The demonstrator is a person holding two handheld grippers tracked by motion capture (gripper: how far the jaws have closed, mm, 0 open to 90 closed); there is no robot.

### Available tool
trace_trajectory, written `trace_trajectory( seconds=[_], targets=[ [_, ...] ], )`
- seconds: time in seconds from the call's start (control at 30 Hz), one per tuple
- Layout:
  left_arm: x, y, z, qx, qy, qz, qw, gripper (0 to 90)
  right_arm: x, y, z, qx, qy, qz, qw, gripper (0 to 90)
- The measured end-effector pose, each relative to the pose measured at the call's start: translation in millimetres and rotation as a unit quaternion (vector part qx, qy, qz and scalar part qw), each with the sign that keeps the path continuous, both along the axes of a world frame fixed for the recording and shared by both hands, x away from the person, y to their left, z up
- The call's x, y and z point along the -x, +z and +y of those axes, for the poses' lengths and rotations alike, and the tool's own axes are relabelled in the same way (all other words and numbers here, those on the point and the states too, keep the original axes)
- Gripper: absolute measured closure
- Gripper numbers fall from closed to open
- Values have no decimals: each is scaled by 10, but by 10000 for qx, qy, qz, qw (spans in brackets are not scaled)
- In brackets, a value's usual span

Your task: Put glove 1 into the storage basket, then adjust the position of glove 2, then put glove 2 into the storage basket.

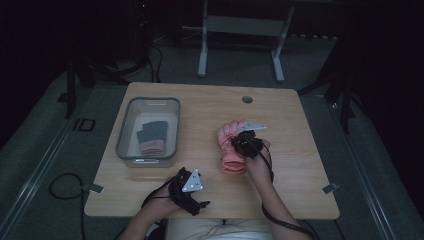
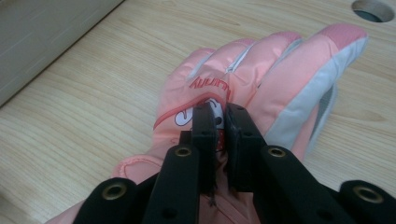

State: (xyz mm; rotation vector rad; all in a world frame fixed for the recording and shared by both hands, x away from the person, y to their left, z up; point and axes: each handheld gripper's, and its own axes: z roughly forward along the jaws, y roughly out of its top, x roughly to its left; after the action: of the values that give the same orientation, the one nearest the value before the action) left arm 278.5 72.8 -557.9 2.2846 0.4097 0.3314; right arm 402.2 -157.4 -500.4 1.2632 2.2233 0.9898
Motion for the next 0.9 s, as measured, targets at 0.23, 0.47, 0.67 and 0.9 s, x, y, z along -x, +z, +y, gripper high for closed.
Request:
trace_trajectory(
  seconds=[0.23, 0.47, 0.67, 0.9],
  targets=[
    [0, 2, -1, 24, 10, 19, 10000, 37, -29, 58, 2, -66, 47, 1, 10000, 715],
    [-4, 4, -1, 25, 12, 40, 10000, 37, 56, 272, 28, -142, 184, -294, 9993, 623],
    [-22, 14, 23, 175, 66, 87, 9998, 37, 94, 426, -30, -262, 321, -394, 9984, 585],
    [-23, 37, 3, 191, 115, 135, 9997, 37, 103, 515, -196, -301, 321, -419, 9982, 578]
  ],
)
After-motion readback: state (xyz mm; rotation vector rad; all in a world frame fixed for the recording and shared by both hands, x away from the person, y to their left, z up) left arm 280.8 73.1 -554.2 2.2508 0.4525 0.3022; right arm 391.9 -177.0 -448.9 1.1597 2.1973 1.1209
